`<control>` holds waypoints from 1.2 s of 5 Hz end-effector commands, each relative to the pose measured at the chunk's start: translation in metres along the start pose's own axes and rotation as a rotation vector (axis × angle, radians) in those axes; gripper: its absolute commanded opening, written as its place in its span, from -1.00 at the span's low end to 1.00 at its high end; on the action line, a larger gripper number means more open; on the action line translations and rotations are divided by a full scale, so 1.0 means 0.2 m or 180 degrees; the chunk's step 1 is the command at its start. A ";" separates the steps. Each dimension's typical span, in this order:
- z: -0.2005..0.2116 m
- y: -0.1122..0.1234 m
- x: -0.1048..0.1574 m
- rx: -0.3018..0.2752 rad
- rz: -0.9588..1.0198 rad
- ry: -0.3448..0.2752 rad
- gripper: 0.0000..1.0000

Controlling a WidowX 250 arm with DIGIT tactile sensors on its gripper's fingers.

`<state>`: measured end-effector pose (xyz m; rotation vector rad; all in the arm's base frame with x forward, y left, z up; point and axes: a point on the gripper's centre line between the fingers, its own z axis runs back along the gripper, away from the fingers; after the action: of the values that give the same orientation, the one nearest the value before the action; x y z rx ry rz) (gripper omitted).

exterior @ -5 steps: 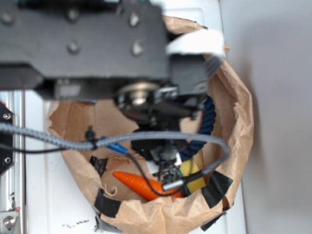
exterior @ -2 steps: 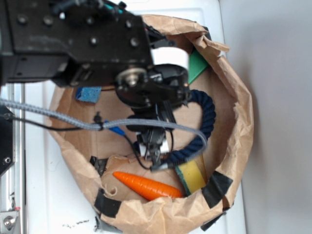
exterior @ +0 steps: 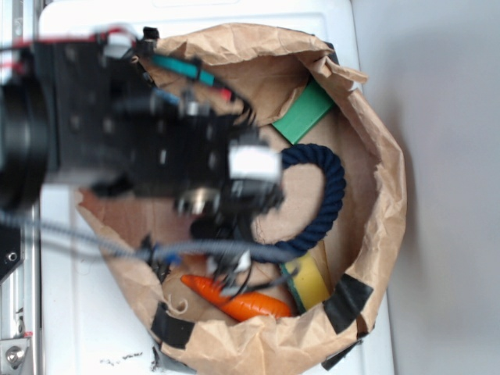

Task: Grab the blue rope.

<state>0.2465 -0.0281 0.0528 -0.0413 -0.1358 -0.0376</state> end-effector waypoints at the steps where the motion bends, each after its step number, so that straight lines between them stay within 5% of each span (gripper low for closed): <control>1: -0.08 -0.09 -0.03 0.0146 -0.0109 -0.0286 1.00; 2: -0.09 -0.10 -0.01 0.0183 -0.0063 -0.0294 -0.39; 3: -0.11 -0.10 0.05 0.0178 -0.0013 -0.0227 -1.00; 4: -0.08 -0.10 0.07 0.0186 0.0003 -0.0221 0.74; 5: 0.01 -0.04 0.07 -0.0011 -0.0038 -0.0145 1.00; 6: 0.13 0.05 0.09 -0.0180 -0.0158 0.0019 1.00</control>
<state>0.2511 -0.0235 0.0646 -0.0940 -0.0601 -0.1000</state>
